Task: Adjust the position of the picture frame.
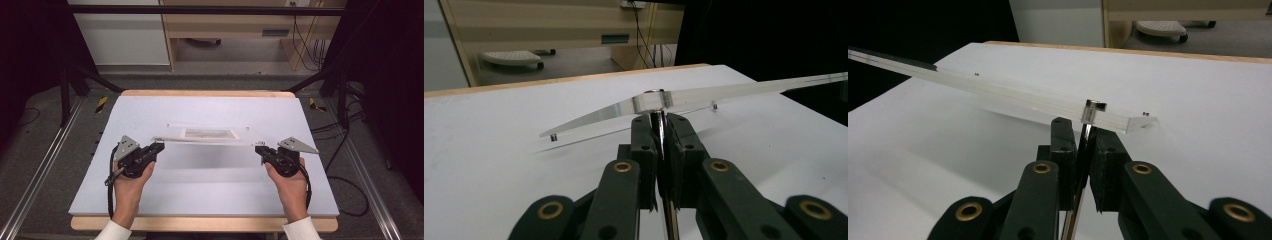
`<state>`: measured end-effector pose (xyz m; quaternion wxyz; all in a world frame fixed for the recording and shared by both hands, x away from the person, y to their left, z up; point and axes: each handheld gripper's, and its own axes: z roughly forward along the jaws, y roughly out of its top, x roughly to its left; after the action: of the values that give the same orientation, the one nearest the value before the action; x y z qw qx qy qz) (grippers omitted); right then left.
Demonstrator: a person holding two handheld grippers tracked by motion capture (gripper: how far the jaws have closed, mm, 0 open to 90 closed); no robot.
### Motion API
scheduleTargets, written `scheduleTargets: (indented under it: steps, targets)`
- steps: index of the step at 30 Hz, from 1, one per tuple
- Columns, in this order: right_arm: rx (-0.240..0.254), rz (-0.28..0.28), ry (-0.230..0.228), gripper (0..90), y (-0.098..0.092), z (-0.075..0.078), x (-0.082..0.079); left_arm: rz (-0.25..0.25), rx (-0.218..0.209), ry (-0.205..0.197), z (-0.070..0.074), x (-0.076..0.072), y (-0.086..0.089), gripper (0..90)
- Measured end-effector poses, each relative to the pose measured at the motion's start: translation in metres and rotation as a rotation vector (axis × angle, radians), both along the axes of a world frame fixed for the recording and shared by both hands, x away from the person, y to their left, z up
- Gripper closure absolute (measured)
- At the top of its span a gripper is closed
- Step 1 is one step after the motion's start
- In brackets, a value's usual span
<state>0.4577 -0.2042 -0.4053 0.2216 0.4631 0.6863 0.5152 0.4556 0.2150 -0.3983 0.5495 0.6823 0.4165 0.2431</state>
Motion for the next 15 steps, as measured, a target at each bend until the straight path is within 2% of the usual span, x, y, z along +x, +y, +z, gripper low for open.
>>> scheduleTargets:
  steps: [15]
  targets:
    - [-0.008, -0.026, 0.001, 82.1, -0.011, 0.001, 0.011, 0.003, -0.009, -0.013, -0.006, 0.015, -0.012, 82.0]
